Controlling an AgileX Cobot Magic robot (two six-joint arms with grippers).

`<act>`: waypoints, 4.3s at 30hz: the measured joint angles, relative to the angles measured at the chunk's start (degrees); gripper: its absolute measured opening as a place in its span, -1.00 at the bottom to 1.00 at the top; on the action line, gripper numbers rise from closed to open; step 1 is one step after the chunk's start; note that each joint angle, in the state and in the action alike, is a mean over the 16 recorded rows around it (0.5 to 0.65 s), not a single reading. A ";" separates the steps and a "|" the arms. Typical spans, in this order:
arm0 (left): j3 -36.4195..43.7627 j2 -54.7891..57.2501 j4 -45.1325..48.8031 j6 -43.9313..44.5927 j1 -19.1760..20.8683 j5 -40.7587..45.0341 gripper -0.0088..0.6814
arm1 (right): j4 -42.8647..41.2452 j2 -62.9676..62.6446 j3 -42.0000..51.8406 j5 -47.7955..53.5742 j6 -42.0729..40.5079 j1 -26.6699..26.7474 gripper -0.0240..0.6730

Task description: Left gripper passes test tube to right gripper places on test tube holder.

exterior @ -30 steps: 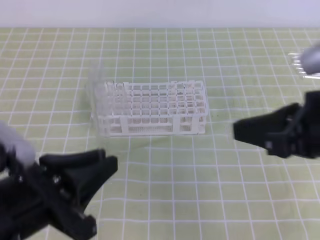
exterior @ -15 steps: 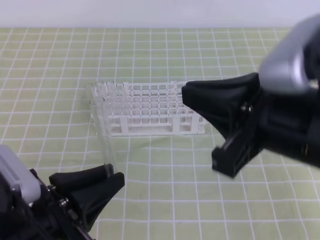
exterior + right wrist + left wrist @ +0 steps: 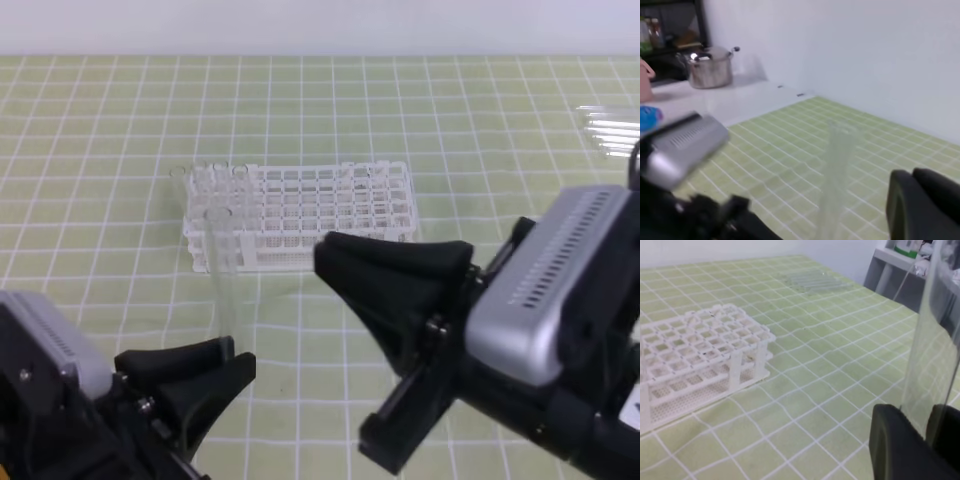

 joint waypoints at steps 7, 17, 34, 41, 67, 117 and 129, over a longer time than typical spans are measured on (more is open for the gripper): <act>0.00 1.32 0.77 0.42 -0.01 -0.98 -0.96 | 0.18 3.34 -2.72 -0.42 2.27 1.56 -0.86; 0.00 1.57 1.57 0.41 -0.01 -2.44 -0.96 | -1.90 7.80 -5.66 -2.12 8.16 1.79 -0.78; 0.00 1.58 1.85 0.16 0.00 -5.25 -0.97 | -12.53 14.58 -6.53 -11.10 21.07 1.79 -0.78; 0.00 1.59 2.42 0.21 0.01 -4.54 -0.97 | -14.95 15.19 -6.55 -11.97 23.31 1.79 -0.78; -0.01 1.60 3.77 0.70 0.01 -2.11 -0.97 | -15.54 15.34 -6.56 -8.95 25.09 1.79 -0.79; -0.01 1.60 5.17 0.32 0.01 -2.30 -0.96 | -17.58 16.07 -6.56 -9.70 28.30 1.78 -0.85; -0.01 1.60 4.76 -0.17 0.02 -2.45 -0.97 | -17.80 16.07 -6.56 -10.12 27.44 1.57 -0.89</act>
